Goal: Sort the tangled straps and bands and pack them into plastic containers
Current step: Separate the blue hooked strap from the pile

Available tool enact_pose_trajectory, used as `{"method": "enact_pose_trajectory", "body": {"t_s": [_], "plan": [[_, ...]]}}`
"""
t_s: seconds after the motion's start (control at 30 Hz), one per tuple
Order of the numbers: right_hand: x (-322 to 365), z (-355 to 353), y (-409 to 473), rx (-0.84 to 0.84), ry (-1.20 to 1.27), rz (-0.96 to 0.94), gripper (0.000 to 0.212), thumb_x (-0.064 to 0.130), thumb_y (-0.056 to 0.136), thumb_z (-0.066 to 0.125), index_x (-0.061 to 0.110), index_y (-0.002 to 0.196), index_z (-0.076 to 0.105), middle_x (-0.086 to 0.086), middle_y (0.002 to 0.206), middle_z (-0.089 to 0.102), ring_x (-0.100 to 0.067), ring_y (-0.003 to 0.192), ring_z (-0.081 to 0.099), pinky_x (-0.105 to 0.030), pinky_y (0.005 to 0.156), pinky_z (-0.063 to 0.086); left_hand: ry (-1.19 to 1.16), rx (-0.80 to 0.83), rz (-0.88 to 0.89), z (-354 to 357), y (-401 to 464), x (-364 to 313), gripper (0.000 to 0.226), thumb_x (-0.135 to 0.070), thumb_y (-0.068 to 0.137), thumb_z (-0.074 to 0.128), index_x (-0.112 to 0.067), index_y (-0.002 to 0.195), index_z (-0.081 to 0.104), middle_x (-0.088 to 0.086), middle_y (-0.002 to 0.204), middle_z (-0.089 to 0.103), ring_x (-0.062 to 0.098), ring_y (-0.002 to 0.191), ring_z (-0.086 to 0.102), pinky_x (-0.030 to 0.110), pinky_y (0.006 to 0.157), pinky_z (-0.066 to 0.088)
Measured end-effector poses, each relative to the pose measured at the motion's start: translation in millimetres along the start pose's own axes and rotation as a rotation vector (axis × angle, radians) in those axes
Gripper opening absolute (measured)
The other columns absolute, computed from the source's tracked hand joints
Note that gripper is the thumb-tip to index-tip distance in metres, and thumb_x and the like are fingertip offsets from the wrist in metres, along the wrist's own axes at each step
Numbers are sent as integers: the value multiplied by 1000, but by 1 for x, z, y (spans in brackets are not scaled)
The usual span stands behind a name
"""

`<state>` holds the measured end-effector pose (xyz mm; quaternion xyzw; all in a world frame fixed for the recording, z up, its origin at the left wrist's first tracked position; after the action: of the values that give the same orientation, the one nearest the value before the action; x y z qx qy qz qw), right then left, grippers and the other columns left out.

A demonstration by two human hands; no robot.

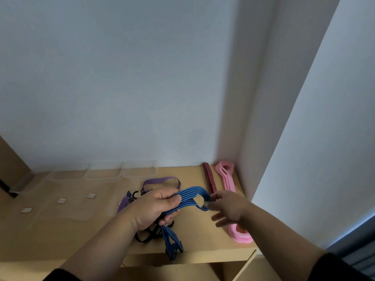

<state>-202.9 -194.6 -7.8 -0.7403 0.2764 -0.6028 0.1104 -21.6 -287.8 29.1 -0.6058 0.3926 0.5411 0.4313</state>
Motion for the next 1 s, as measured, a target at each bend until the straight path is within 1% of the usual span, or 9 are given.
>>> {"method": "enact_pose_trajectory", "body": {"t_s": [0.17,0.27,0.4,0.53,0.63,0.73,0.83,0.9,1.0], "plan": [[0,9,10,-11,173,-34,13,3,96,62,2,108,67,-13,85,76,-19,69,72,-32,70,62,6,-39,-13,-3,-9,3,44,-44,94,56,-1,87,50,6,59,44,16,47,38,29,53,35],[1,6,10,-2,278,-34,11,2,99,57,-1,103,67,-12,81,75,-18,70,71,-30,68,60,-20,-73,-23,-7,-14,7,34,-45,92,57,-12,86,59,6,59,42,17,48,35,31,53,32],[14,-10,3,67,745,-46,13,-3,97,48,-2,99,62,-16,78,70,-24,69,71,-36,62,62,-32,-132,-58,-16,-21,14,33,-49,89,60,-17,88,66,4,56,42,15,45,31,28,49,32],[46,-19,-18,286,973,-262,10,2,86,59,0,77,63,-16,73,62,-29,71,70,-37,69,62,-15,-129,-94,-16,-20,21,27,-49,90,58,-26,76,64,4,55,40,15,45,30,30,49,30],[58,-13,-25,406,993,-356,8,4,77,72,1,79,65,-12,69,55,-24,64,63,-42,75,60,-27,-137,-94,-13,-17,24,31,-48,92,58,-19,78,59,5,56,40,16,46,31,30,51,33],[57,-18,-20,338,1006,-361,16,9,82,71,5,91,59,-8,67,44,-20,59,50,-42,71,59,2,-128,-113,-11,-17,22,31,-47,93,57,-19,82,60,4,57,43,17,47,33,31,53,35],[55,-30,-17,116,765,-371,19,14,80,71,10,87,53,-7,66,42,-16,54,39,-30,59,49,57,-121,-140,-7,-16,17,28,-41,99,54,-23,79,61,2,58,44,15,48,34,32,54,34],[56,-38,-16,-16,709,-397,22,9,79,74,12,89,55,-10,73,50,-16,54,45,-30,61,43,113,-115,-156,-1,-13,12,33,-33,104,49,-30,74,61,0,58,45,13,49,36,32,55,34],[60,-45,-18,-50,753,-377,21,0,86,65,10,101,57,-13,80,61,-20,60,58,-32,58,51,219,-133,-166,6,-9,3,37,-30,105,48,-35,71,62,-2,59,48,11,50,41,29,54,37]]}}
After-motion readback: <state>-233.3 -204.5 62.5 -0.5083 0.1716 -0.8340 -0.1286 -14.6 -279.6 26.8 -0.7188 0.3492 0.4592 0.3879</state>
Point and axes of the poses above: each hand's wrist, its own y-axis towards the middle knuckle, its own z-axis out of the palm, x = y × z, the point moved 6 cm from there along y, towards the middle knuckle
